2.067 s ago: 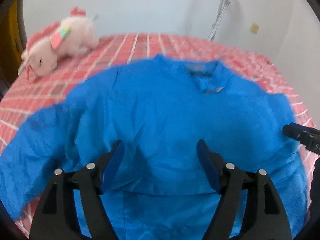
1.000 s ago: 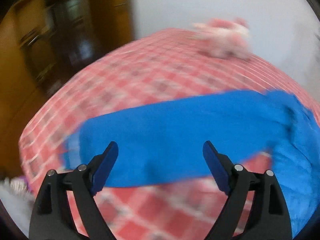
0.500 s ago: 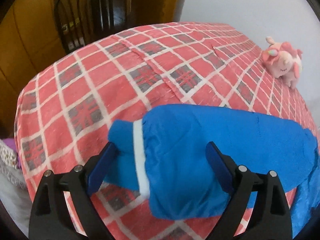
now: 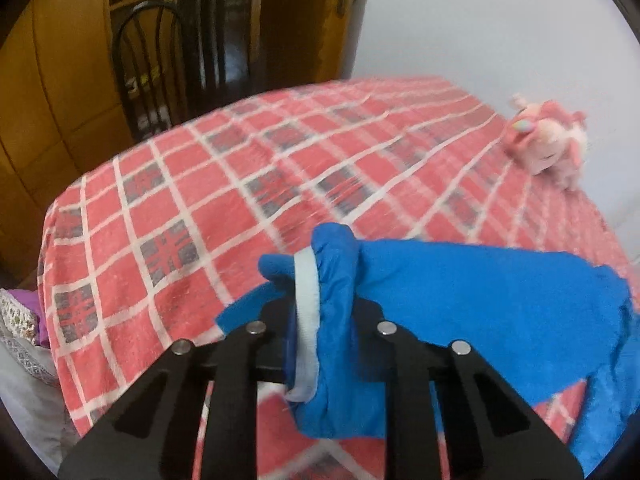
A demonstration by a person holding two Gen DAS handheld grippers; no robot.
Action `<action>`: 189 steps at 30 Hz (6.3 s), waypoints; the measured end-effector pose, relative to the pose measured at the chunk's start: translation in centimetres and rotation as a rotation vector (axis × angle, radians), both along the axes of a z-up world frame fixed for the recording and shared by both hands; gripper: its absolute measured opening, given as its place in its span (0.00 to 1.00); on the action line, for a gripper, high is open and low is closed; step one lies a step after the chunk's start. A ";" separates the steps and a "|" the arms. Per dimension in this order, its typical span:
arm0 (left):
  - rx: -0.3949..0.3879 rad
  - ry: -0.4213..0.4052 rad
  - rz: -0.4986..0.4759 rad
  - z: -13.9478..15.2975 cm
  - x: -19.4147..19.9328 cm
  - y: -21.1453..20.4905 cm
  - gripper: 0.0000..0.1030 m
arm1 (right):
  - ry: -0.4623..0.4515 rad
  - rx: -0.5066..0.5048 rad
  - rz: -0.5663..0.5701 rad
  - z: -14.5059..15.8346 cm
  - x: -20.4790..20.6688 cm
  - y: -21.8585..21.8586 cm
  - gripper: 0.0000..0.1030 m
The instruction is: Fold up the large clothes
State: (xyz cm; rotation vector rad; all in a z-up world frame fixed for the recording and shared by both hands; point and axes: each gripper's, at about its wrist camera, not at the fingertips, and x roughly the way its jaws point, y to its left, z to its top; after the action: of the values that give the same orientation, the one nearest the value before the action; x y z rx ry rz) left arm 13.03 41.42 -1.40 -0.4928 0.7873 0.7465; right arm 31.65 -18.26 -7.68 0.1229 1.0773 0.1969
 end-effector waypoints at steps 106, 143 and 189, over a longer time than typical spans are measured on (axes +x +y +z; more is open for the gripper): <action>-0.204 -0.043 -0.814 -2.2 22.5 -30.5 0.54 | -0.018 0.167 -0.192 1.6 -1.3 -9.1 0.33; -0.061 0.091 -0.930 -4.7 21.5 -37.4 0.57 | -0.038 0.002 -0.046 -0.1 -1.9 -1.9 0.38; -0.029 0.068 -0.812 -0.6 0.7 -28.1 0.75 | -0.159 0.075 0.005 2.8 -21.9 -6.7 0.66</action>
State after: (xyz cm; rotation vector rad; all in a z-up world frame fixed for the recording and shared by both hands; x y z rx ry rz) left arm 13.71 13.33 -2.00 -0.1388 0.9663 -0.0035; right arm 9.78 -24.98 -4.84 0.1691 0.9123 0.2475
